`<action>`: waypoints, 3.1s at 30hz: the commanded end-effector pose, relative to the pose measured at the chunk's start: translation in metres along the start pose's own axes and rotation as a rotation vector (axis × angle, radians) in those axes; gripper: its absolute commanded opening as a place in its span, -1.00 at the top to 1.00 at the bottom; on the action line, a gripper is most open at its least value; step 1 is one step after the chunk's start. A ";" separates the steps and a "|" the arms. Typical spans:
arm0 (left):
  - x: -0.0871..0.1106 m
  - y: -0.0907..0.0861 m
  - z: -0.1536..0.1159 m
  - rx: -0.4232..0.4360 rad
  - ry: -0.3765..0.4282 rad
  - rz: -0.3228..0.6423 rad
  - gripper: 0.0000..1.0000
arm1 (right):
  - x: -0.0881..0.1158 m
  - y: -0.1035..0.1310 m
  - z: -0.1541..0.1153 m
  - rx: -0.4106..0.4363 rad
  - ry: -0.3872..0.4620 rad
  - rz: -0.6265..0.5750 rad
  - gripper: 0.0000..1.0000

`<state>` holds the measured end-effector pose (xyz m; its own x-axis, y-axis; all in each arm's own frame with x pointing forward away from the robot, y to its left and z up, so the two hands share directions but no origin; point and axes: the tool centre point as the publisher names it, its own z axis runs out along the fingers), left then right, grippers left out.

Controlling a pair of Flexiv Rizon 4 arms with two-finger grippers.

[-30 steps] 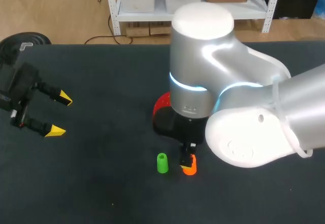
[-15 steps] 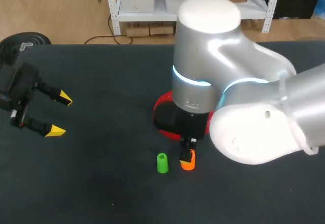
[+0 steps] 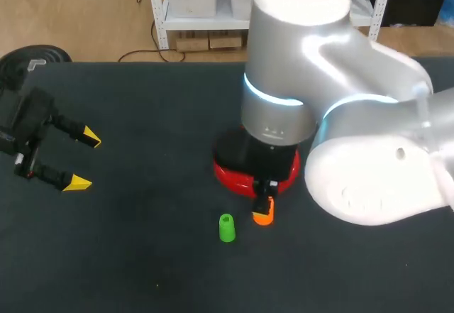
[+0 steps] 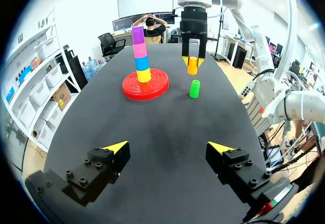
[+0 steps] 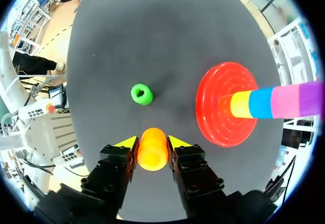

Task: Pick up and stack the cylinders on the red base in this order: pink,purple,orange,green

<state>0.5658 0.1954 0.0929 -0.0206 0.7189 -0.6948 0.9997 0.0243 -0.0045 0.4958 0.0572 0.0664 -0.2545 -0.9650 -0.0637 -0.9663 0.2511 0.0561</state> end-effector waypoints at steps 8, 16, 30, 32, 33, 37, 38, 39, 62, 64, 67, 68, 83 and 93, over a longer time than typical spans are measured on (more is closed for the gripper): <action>0.001 0.000 0.000 -0.001 -0.003 0.003 -1.00 | -0.011 -0.012 -0.038 0.018 0.017 -0.036 1.00; 0.001 0.000 0.000 -0.001 -0.003 0.003 -1.00 | -0.019 -0.026 -0.068 0.056 0.019 -0.050 1.00; 0.001 0.000 0.000 -0.001 -0.003 0.003 -1.00 | -0.035 -0.059 -0.128 0.095 0.023 -0.089 1.00; 0.001 0.000 0.000 -0.001 -0.003 0.003 -1.00 | -0.036 -0.068 -0.138 0.103 0.020 -0.089 1.00; 0.001 0.000 0.000 -0.001 -0.003 0.003 -1.00 | -0.037 -0.073 -0.143 0.106 0.013 -0.090 1.00; 0.001 0.000 0.000 -0.001 -0.003 0.003 -1.00 | -0.041 -0.089 -0.157 0.112 0.013 -0.087 1.00; 0.001 0.000 0.000 -0.001 -0.003 0.003 -1.00 | -0.042 -0.093 -0.159 0.111 0.012 -0.087 1.00; 0.001 0.000 0.000 -0.001 -0.003 0.003 -1.00 | -0.043 -0.097 -0.161 0.110 0.010 -0.088 1.00; 0.001 0.000 0.000 -0.001 -0.003 0.003 -1.00 | -0.060 -0.145 -0.170 0.062 0.018 -0.083 1.00; 0.001 0.000 0.000 -0.001 -0.003 0.003 -1.00 | -0.060 -0.146 -0.167 0.054 0.022 -0.080 1.00; 0.001 0.000 0.000 -0.001 -0.003 0.003 -1.00 | -0.060 -0.148 -0.165 0.046 0.023 -0.078 1.00; 0.001 0.000 0.000 -0.001 -0.003 0.003 -1.00 | -0.060 -0.148 -0.164 0.043 0.026 -0.077 1.00; 0.001 0.000 0.000 -0.001 -0.003 0.003 -1.00 | -0.056 -0.150 -0.154 0.006 0.017 -0.064 1.00; 0.001 0.000 0.000 -0.001 -0.003 0.003 -1.00 | -0.054 -0.152 -0.153 0.006 0.016 -0.055 1.00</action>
<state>0.5658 0.1954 0.0929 -0.0206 0.7189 -0.6948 0.9997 0.0243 -0.0045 0.6627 0.0603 0.2165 -0.1994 -0.9788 -0.0476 -0.9792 0.1972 0.0482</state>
